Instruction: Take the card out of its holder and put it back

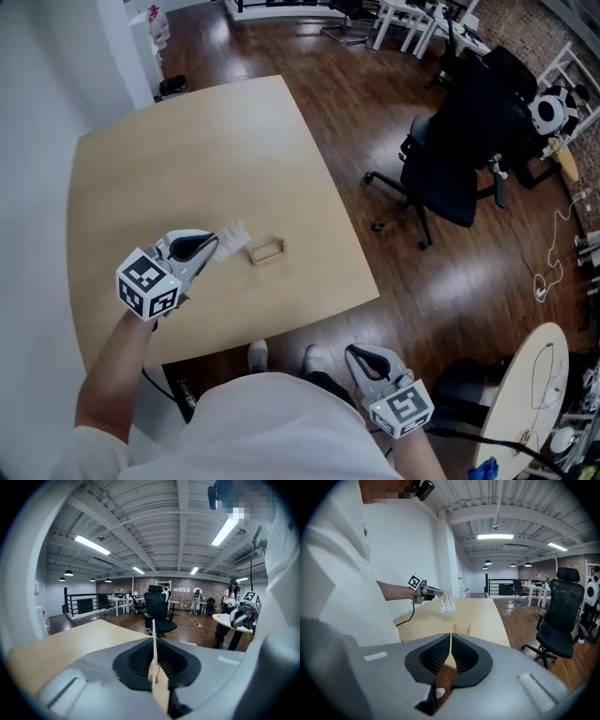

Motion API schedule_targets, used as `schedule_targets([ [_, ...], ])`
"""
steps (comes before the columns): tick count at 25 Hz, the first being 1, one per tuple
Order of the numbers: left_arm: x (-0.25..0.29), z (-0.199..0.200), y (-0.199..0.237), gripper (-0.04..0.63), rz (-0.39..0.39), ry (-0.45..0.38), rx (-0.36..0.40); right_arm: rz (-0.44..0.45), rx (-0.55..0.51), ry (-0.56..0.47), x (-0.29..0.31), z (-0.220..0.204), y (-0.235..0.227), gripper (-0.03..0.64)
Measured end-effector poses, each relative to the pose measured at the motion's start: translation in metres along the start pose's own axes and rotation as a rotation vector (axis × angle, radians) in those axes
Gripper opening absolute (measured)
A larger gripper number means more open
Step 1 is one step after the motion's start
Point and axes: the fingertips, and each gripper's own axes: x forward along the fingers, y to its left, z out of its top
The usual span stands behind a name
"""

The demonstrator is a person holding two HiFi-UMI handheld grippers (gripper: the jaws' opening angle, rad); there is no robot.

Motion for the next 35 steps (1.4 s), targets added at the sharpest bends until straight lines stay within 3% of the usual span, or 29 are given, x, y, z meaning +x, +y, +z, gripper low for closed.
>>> schedule_targets([
  [14, -0.142, -0.064, -0.032, 0.017, 0.481, -0.043, -0.224, 0.338, -0.209, 0.022, 0.04, 0.02, -0.026, 0.014],
  [21, -0.175, -0.087, -0.061, 0.017, 0.619, -0.067, -0.318, 0.498, -0.299, 0.041, 0.064, 0.028, -0.019, 0.014],
  [26, -0.182, -0.078, -0.072, 0.017, 0.599, -0.073, -0.317, 0.531, -0.314, 0.034, 0.06, 0.033, -0.008, 0.014],
  [35, -0.116, -0.026, -0.04, 0.017, 0.334, -0.074, -0.191, 0.381, -0.226, 0.034, 0.038, 0.03, -0.023, 0.014],
])
